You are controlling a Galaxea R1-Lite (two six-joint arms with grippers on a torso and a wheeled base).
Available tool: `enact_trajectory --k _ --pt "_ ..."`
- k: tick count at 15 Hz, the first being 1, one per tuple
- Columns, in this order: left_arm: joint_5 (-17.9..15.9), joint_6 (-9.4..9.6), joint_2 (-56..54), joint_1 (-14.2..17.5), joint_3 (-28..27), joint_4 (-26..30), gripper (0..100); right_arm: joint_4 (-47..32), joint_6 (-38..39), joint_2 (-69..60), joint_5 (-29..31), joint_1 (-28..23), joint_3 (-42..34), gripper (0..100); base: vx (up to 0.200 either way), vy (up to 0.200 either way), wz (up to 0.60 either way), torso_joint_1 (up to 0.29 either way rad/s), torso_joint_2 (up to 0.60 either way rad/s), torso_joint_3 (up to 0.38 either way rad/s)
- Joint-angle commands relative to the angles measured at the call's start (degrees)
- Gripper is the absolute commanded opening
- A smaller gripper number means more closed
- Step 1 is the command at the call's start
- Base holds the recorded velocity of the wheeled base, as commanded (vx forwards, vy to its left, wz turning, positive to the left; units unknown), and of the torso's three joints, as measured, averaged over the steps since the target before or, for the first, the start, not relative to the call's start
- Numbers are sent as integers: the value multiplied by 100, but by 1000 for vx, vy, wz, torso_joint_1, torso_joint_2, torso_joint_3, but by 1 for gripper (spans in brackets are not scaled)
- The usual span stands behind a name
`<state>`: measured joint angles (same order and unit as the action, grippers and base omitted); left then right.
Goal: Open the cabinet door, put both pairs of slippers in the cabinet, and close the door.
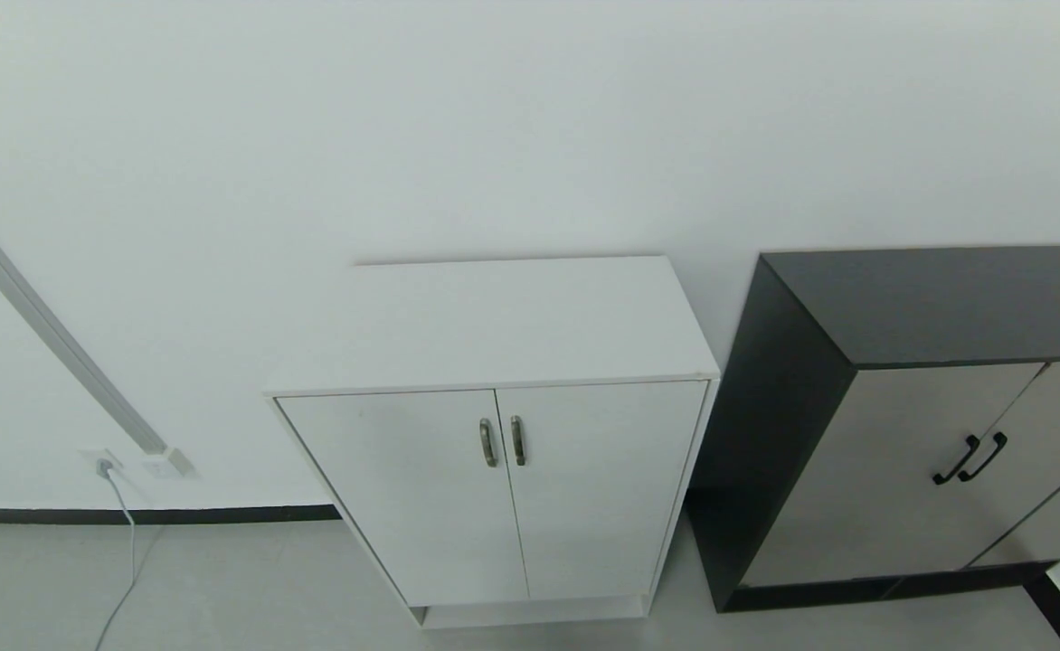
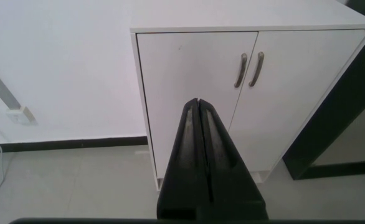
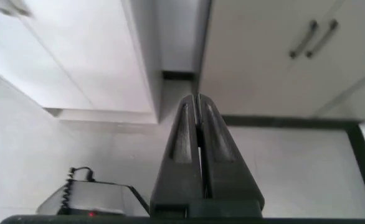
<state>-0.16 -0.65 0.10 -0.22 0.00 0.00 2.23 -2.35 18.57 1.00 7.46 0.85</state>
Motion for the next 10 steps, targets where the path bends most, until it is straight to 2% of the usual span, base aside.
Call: enact_trajectory --k 1,5,10 --pt "-2 -6 -1 -4 0 0 0 -30 -20 -406 -267 36 -33 0 0 0 0 0 0 0" --pt "-2 -6 -1 4 0 0 0 -223 -20 -723 -337 10 -85 0 0 0 0 0 0 0" --pt "-2 -6 -1 4 0 0 0 -232 -20 -1303 -337 -500 -85 0 0 0 0 0 0 0"
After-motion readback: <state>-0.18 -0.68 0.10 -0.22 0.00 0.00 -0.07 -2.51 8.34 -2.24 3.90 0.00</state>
